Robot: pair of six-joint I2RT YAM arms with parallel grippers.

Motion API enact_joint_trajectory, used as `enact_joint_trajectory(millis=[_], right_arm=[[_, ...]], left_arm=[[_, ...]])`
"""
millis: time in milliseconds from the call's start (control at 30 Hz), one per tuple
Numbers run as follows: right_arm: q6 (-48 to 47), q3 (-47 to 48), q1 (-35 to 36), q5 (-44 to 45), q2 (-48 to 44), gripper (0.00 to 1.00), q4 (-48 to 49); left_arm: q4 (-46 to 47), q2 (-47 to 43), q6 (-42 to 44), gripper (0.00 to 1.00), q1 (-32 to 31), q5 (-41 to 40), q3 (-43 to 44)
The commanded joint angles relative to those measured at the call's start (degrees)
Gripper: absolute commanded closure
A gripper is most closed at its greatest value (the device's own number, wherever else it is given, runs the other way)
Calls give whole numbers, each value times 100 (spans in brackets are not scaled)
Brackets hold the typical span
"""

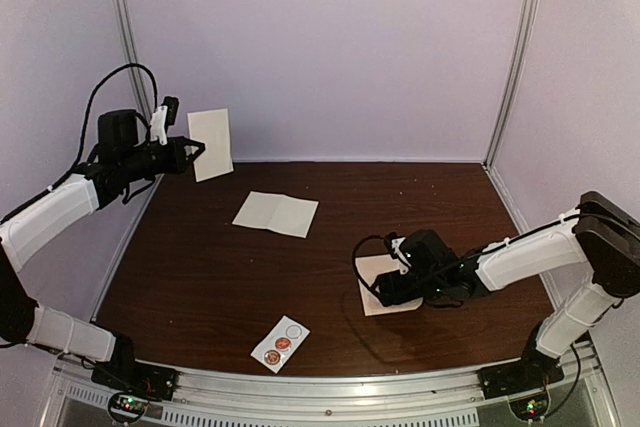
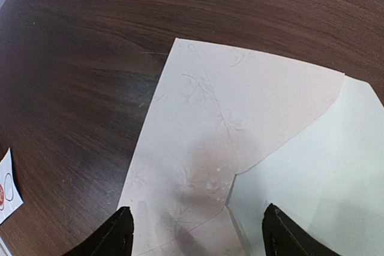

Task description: Place the letter into the envelope and seal it

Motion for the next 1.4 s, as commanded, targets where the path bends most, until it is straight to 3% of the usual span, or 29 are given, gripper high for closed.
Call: enact_joint_trajectory(millis=[0, 333, 533, 633, 733, 933, 1133, 1367], right_arm=[[177, -4, 270, -271, 365, 27, 64], [648, 700, 861, -418, 992, 28, 46], [673, 1177, 994, -371, 897, 27, -88], [545, 1515, 979, -277, 480, 20, -334], [392, 1720, 926, -297, -48, 2, -356], [418, 1747, 461, -1294, -826, 0, 749], [283, 2261, 177, -2517, -656, 0, 1831], [448, 2373, 188, -3756, -622, 0, 2906]], left_arm=[[203, 12, 30, 100, 24, 77, -1], [203, -6, 31, 100, 24, 87, -1], [291, -21, 46, 100, 24, 345, -23], [395, -131, -37, 100, 2, 582, -99], [920, -388, -452, 100, -117, 913, -345], [1930, -1123, -1326, 100, -1066, 862, -1000], [2915, -1168, -1820, 100, -2160, 1397, -1194], [3063, -1071, -1811, 100, -2786, 1339, -1107]])
